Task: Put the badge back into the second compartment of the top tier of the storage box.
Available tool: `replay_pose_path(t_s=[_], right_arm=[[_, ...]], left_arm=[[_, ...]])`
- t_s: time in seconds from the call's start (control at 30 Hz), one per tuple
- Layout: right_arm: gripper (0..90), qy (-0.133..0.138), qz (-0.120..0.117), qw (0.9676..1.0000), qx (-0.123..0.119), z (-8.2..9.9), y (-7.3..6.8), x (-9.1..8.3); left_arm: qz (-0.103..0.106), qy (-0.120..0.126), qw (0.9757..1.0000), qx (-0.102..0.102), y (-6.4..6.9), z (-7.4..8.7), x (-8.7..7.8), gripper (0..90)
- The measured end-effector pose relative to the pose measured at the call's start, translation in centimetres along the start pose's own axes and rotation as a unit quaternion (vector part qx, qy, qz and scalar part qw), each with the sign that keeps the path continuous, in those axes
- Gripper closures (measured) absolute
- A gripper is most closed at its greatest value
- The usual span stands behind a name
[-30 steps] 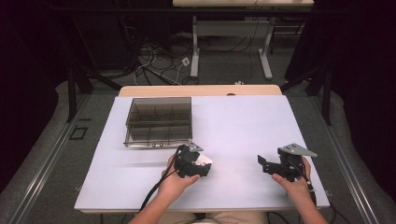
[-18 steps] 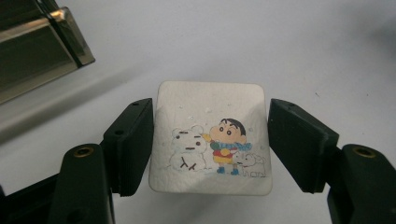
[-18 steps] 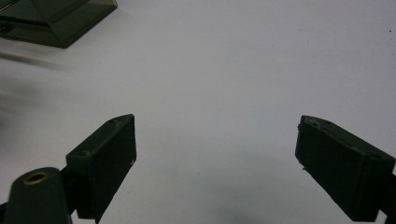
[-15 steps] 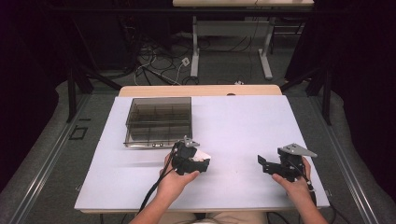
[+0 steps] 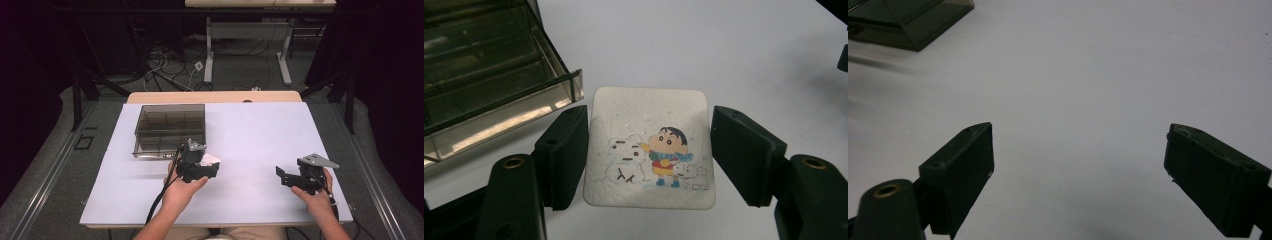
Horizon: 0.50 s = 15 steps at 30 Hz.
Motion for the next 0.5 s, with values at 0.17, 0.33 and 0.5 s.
replay_pose_path(t_s=[0.17, 0.33, 0.5], right_arm=[[12.6, 0.0, 0.002, 1.0, -0.001, 0.0, 0.0, 0.0], [12.6, 0.0, 0.002, 1.0, -0.002, 0.0, 0.0, 0.0], [12.7, 0.0, 0.001, 1.0, -0.002, 0.0, 0.1, 0.0]], left_arm=[[-0.004, 0.01, 0.9999, -0.009, -0.6, -0.4, -1.0, 33.5], [-0.009, 0.022, 0.9995, -0.02, -1.3, -0.8, -2.0, 33.5], [-0.014, 0.04, 0.9987, -0.029, -2.2, -1.2, -3.1, 33.5]])
Point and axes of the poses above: each handheld gripper's, and its own axes: x roughly forward along the jaws, z roughly out of its underside, y roughly to its right, the point moved 4 cm from there along x, roughly forward along the jaws, and after that the axes turned 8 degrees about z, right-handed, at the moved point
